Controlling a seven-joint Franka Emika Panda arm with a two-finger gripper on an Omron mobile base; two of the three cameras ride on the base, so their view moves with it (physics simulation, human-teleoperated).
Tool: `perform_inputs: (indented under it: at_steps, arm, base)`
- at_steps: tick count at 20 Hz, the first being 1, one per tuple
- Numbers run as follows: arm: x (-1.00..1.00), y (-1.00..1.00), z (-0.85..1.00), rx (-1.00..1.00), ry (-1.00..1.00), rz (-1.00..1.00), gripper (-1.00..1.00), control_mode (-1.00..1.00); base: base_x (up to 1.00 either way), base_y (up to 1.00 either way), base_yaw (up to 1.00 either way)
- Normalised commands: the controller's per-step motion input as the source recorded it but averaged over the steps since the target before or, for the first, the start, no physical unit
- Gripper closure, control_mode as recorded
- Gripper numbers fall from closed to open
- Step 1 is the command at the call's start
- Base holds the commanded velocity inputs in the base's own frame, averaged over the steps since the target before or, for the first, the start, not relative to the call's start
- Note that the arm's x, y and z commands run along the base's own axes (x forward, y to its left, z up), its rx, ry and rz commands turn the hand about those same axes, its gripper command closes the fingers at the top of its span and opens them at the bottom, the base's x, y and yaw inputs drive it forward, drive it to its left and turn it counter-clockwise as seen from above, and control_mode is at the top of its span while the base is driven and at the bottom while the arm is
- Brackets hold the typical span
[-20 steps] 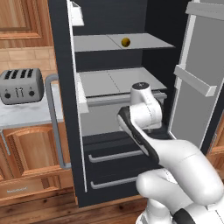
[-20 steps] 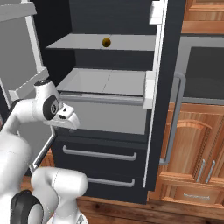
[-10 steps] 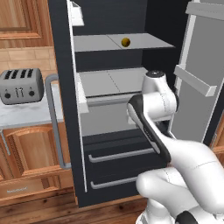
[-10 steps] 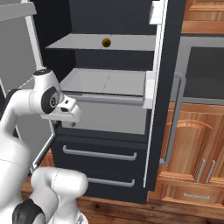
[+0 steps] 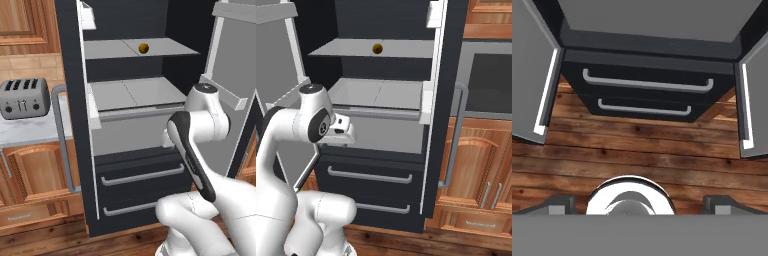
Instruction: Retrieve a lemon from the fridge and place it on the cutting board with the fish.
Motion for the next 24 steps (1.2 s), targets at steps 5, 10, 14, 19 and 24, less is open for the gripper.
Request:
perform_inputs:
  at_steps: [5, 10, 14, 19, 24]
  arm:
    - [-0.21, 0.17, 0.05, 0.0, 0.05, 0.04, -1.0, -1.0]
    - [-0.08, 0.0, 0.0, 0.0, 0.02, -0.05, -1.0, -1.0]
    - [0.0, 0.0, 0.0, 0.0, 0.03, -0.09, -1.0, -1.0]
    - [0.0, 0.0, 0.0, 0.0, 0.0, 0.0, -1.0, -1.0]
    - [0.0, -0.06, 0.0, 0.0, -0.03, -0.01, -1.0, -1.0]
  base:
    - [0.0, 0.0, 0.0]
    - [0.0, 0.0, 0.0]
    - [0.0, 0.0, 0.0]
    - [0.0, 0.0, 0.0]
    - [0.0, 0.0, 0.0]
